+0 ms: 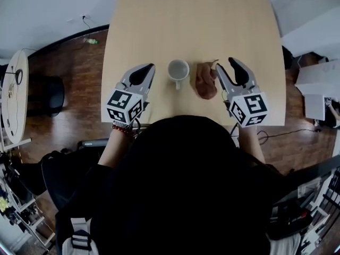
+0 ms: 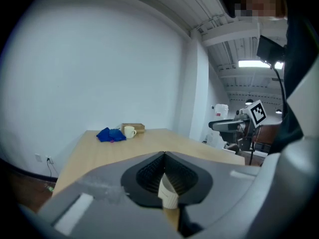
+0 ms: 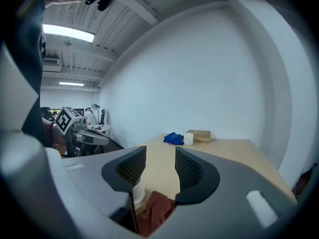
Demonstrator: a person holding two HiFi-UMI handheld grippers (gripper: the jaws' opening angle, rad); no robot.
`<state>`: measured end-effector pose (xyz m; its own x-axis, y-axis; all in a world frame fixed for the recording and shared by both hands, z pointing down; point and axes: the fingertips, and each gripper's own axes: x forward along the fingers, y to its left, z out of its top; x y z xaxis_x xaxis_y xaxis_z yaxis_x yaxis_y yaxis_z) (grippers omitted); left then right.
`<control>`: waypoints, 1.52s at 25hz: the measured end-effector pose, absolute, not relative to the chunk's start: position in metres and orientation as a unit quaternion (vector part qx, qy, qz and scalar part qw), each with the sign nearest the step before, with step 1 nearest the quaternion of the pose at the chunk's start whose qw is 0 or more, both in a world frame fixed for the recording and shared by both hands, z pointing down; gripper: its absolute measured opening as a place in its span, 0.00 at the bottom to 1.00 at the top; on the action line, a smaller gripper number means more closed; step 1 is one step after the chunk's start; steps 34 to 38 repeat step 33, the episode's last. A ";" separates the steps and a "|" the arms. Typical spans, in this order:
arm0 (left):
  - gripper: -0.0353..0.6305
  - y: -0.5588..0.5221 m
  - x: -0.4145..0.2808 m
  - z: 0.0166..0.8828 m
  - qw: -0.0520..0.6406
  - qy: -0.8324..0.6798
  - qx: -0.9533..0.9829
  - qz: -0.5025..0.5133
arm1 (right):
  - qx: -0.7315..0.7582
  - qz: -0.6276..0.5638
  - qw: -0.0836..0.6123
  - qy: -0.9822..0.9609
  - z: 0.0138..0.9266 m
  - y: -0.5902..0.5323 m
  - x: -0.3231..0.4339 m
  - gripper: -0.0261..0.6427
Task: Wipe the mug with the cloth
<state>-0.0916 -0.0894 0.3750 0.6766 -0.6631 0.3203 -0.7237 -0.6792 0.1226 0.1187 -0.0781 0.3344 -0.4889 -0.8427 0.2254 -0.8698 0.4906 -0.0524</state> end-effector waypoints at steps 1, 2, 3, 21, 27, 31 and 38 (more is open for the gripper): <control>0.06 -0.091 -0.091 0.364 0.112 -0.383 0.909 0.120 | 0.506 0.079 0.075 -0.856 0.327 -0.079 0.121 0.31; 0.06 -0.092 -0.091 0.354 0.105 -0.384 0.910 0.113 | 0.510 0.079 0.067 -0.854 0.321 -0.080 0.122 0.31; 0.06 -0.092 -0.089 0.345 0.100 -0.386 0.911 0.106 | 0.511 0.078 0.062 -0.853 0.317 -0.079 0.123 0.31; 0.06 -0.089 -0.080 0.332 0.084 -0.384 0.915 0.092 | 0.472 0.055 0.092 -0.875 0.318 -0.069 0.084 0.27; 0.06 -0.089 -0.074 0.314 0.079 -0.386 0.917 0.067 | 0.454 0.039 0.096 -0.885 0.312 -0.065 0.072 0.27; 0.06 -0.093 -0.079 0.308 0.081 -0.396 0.913 0.055 | 0.459 0.047 0.096 -0.882 0.316 -0.063 0.074 0.27; 0.06 -0.093 -0.081 0.308 0.080 -0.397 0.912 0.055 | 0.461 0.051 0.097 -0.881 0.319 -0.063 0.076 0.27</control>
